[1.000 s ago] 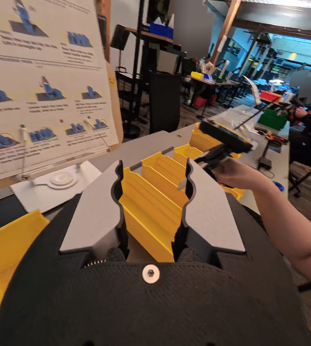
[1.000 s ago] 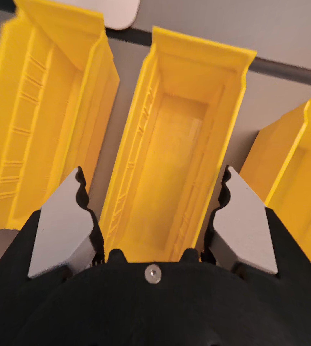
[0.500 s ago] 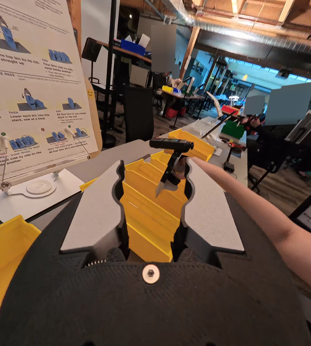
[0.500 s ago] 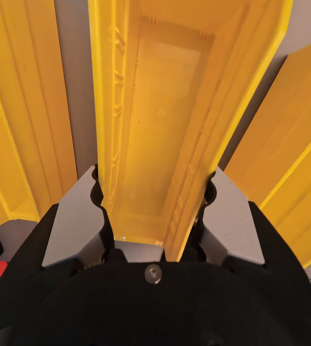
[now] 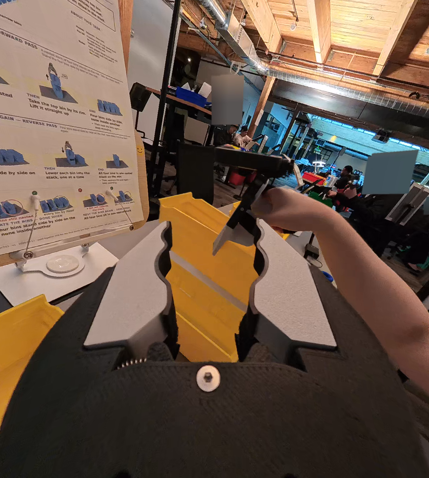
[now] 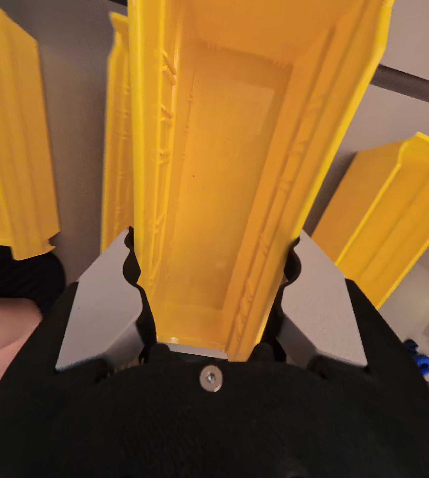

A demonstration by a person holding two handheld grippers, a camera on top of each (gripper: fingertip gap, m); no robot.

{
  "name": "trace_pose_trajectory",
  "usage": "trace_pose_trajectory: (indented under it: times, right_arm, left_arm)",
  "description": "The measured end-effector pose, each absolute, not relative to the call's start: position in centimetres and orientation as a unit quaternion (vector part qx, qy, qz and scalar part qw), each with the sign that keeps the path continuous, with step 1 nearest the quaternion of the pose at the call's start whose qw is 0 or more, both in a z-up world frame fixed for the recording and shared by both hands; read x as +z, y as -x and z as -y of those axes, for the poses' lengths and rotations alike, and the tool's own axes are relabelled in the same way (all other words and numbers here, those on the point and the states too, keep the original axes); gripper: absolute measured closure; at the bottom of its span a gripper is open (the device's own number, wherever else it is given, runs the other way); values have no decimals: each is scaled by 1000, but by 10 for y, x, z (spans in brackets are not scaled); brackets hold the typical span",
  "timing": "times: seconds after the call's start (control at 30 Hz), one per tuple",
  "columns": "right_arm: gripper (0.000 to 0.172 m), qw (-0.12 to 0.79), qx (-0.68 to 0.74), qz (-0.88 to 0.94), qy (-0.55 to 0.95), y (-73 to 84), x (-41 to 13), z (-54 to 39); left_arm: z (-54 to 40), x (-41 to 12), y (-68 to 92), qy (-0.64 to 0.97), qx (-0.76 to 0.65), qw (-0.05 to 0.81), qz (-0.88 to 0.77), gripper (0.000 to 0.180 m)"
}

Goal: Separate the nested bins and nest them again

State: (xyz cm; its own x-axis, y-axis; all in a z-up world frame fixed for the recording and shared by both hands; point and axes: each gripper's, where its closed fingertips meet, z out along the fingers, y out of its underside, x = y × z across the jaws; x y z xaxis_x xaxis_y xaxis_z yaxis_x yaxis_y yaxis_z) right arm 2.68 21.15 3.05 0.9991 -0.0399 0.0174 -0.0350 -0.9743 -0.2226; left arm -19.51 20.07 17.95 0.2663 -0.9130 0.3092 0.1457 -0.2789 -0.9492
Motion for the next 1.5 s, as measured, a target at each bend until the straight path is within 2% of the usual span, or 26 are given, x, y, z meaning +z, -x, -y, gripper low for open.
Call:
trace_pose_trajectory:
  times: [0.3, 0.53, 1.03, 1.17, 1.33, 1.4, 1.5]
  right_arm:
    - [53, 80, 51, 4, 995, 38, -6, -229]
    - [52, 54, 38, -24, 997, 48, -26, -231]
    - [50, 72, 14, -24, 997, 49, -73, -237]
    - [48, 92, 5, -22, 996, 50, -78, -239]
    - [34, 119, 15, 5, 993, 51, -77, -242]
    - [34, 159, 28, 39, 986, 50, -57, -245]
    - [34, 284, 15, 74, 956, 21, 5, -252]
  left_arm:
    - [-192, 176, 185, 612, -511, 502, -335, 118]
    - [-193, 173, 181, 616, -511, 495, -338, 117]
    - [-190, 170, 177, 617, -509, 489, -347, 117]
    - [-188, 167, 172, 622, -502, 484, -356, 117]
    - [-189, 160, 167, 632, -492, 476, -363, 116]
    - [-189, 160, 168, 633, -490, 477, -363, 116]
    - [-188, 161, 168, 633, -489, 480, -361, 116]
